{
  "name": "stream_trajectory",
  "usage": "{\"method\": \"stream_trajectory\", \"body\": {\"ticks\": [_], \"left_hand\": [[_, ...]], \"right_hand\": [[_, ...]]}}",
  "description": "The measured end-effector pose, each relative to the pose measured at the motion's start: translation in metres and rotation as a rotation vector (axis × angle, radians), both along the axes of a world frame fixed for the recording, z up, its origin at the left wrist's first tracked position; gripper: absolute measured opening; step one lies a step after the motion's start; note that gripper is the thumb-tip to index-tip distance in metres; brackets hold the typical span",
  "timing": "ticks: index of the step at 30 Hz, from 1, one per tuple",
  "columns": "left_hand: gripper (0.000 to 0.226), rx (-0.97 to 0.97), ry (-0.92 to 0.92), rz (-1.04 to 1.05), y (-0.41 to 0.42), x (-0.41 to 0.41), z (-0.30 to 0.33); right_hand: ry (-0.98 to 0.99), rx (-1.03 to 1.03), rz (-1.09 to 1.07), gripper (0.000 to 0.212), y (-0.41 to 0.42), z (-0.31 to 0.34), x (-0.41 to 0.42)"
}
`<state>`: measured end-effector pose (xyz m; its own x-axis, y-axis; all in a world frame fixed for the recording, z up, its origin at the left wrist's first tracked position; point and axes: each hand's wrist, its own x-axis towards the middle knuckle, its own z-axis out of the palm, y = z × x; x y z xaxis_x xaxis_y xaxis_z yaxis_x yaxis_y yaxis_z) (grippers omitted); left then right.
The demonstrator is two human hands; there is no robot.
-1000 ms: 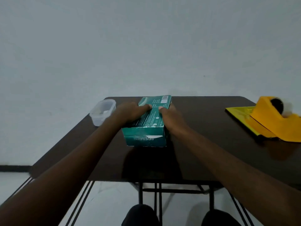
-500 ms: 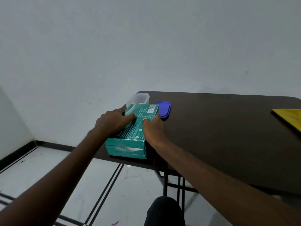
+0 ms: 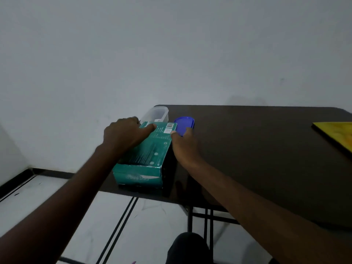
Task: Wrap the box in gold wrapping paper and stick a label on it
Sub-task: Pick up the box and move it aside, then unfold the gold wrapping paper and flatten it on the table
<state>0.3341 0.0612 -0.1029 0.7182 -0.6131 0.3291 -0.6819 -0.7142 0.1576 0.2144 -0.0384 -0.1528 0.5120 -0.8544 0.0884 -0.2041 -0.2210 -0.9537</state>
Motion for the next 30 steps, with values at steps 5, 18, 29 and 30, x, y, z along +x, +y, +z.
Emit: {"method": "stream_trajectory", "body": {"ticks": [5, 18, 29, 30], "left_hand": [[0.069, -0.185, 0.211, -0.244, -0.069, -0.044, 0.018], [0.068, -0.129, 1.352, -0.609, -0.294, -0.201, 0.014], [0.064, 0.149, 1.517, -0.564, -0.392, -0.318, -0.026], [0.058, 0.150, 1.464, -0.566, -0.397, -0.323, -0.028]], "right_hand": [[0.057, -0.084, -0.131, 0.047, -0.064, 0.020, -0.047], [0.518, -0.584, -0.489, 0.044, -0.200, 0.035, -0.233], [0.784, -0.582, -0.893, 0.080, -0.257, 0.014, -0.377], [0.735, -0.519, -0.885, 0.085, -0.259, 0.013, -0.383]]}}
